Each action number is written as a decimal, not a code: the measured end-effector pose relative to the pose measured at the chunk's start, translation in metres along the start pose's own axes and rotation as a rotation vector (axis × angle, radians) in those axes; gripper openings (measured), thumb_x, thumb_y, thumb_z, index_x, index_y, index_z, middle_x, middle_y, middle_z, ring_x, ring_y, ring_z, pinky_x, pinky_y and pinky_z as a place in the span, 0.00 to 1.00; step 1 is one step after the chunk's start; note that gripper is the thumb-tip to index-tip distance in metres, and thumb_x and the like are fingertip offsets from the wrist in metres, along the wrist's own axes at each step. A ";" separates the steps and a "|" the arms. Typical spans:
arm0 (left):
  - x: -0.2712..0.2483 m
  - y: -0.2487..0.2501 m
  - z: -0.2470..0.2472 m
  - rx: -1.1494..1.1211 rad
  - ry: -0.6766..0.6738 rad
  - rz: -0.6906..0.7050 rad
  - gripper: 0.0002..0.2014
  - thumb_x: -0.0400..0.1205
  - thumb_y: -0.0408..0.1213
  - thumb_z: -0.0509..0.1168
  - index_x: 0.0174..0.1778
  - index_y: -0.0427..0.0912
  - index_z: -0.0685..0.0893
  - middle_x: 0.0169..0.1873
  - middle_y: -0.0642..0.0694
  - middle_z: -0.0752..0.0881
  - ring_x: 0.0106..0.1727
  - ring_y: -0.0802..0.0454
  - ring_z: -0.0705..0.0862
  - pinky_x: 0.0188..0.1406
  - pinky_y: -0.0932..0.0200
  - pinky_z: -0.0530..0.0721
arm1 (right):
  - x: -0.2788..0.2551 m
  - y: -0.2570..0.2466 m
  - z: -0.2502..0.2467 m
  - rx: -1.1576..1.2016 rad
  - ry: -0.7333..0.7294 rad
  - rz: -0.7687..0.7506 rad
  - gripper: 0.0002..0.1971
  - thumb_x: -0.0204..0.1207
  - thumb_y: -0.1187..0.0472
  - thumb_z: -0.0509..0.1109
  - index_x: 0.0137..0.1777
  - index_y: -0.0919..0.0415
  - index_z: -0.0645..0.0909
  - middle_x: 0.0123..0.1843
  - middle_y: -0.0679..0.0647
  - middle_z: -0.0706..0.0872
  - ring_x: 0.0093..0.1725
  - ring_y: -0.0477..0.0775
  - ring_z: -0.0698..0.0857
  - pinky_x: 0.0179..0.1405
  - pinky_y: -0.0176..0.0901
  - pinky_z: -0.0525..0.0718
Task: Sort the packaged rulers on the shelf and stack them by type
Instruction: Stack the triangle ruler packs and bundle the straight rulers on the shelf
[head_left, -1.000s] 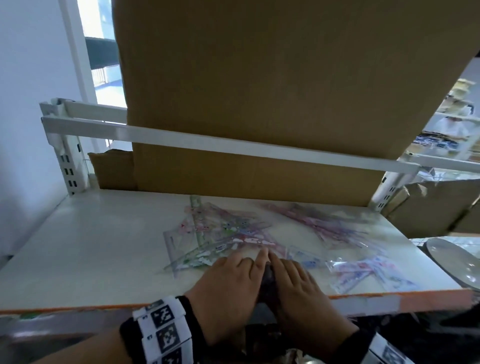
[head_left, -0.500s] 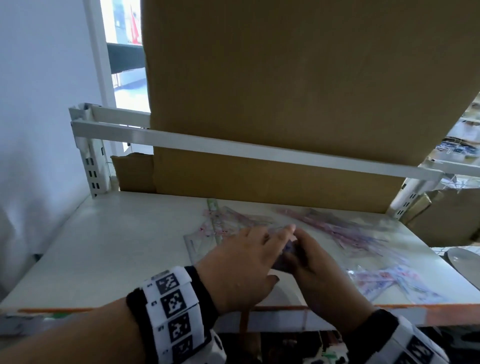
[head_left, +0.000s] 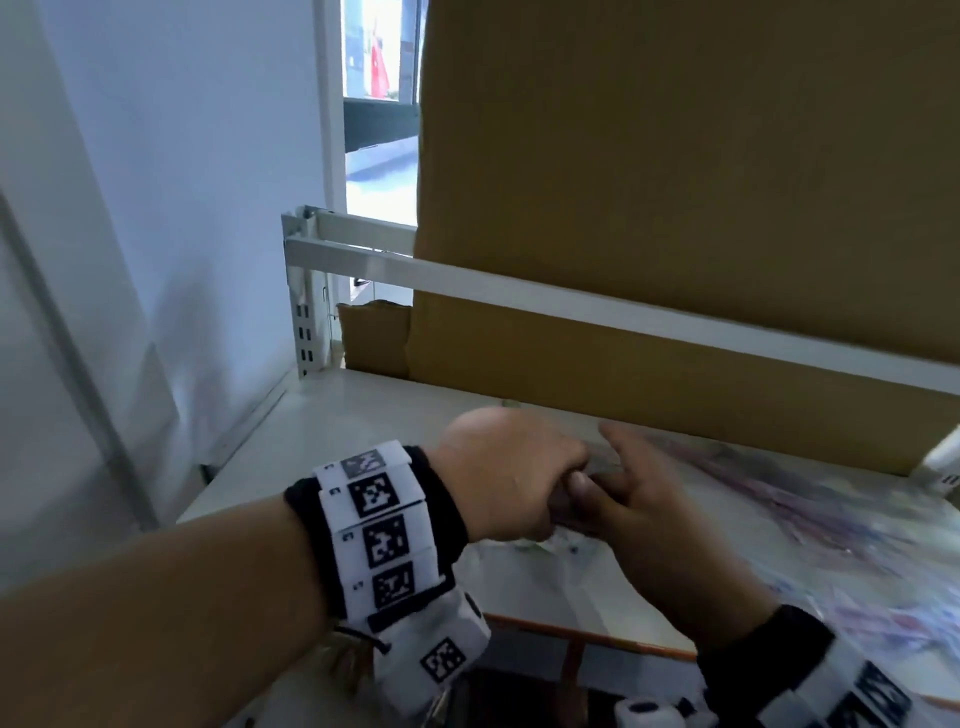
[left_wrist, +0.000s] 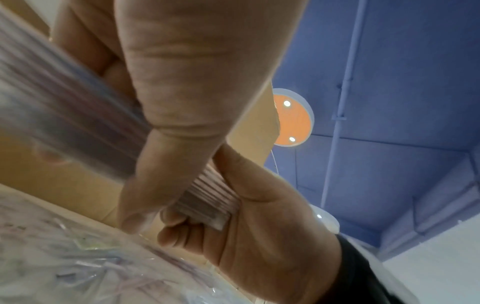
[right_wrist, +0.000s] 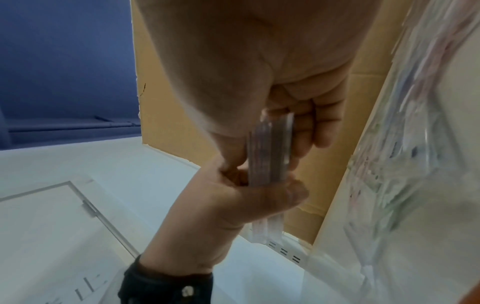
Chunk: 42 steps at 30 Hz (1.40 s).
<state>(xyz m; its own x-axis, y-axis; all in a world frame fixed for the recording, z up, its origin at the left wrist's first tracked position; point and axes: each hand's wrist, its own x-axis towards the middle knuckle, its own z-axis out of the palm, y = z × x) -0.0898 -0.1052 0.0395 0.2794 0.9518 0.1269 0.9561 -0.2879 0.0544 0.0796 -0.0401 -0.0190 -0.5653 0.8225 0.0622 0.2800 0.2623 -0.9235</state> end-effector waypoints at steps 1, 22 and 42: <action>0.000 -0.007 -0.003 0.005 -0.014 -0.028 0.09 0.75 0.49 0.71 0.47 0.54 0.79 0.38 0.55 0.83 0.37 0.55 0.81 0.34 0.55 0.81 | 0.000 0.001 -0.001 -0.057 0.033 -0.031 0.51 0.54 0.16 0.66 0.79 0.32 0.59 0.50 0.40 0.92 0.54 0.37 0.88 0.55 0.49 0.84; 0.045 -0.197 0.034 0.050 -0.506 -0.441 0.26 0.71 0.59 0.76 0.61 0.51 0.83 0.49 0.52 0.86 0.47 0.54 0.82 0.38 0.60 0.76 | -0.032 0.041 -0.011 -0.754 0.215 -0.235 0.18 0.76 0.46 0.65 0.63 0.50 0.81 0.42 0.36 0.79 0.47 0.50 0.84 0.47 0.49 0.80; 0.049 -0.202 0.035 0.036 -0.531 -0.599 0.48 0.65 0.64 0.78 0.75 0.44 0.69 0.61 0.46 0.83 0.52 0.50 0.82 0.48 0.55 0.82 | -0.035 0.052 -0.011 -0.792 0.395 -0.408 0.13 0.79 0.48 0.60 0.55 0.53 0.80 0.38 0.37 0.75 0.42 0.50 0.82 0.43 0.44 0.78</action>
<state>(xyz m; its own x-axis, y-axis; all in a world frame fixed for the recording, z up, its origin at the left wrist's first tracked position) -0.2660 0.0029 0.0003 -0.2863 0.8696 -0.4023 0.9566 0.2830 -0.0691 0.1227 -0.0495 -0.0645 -0.4739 0.6653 0.5769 0.6426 0.7092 -0.2901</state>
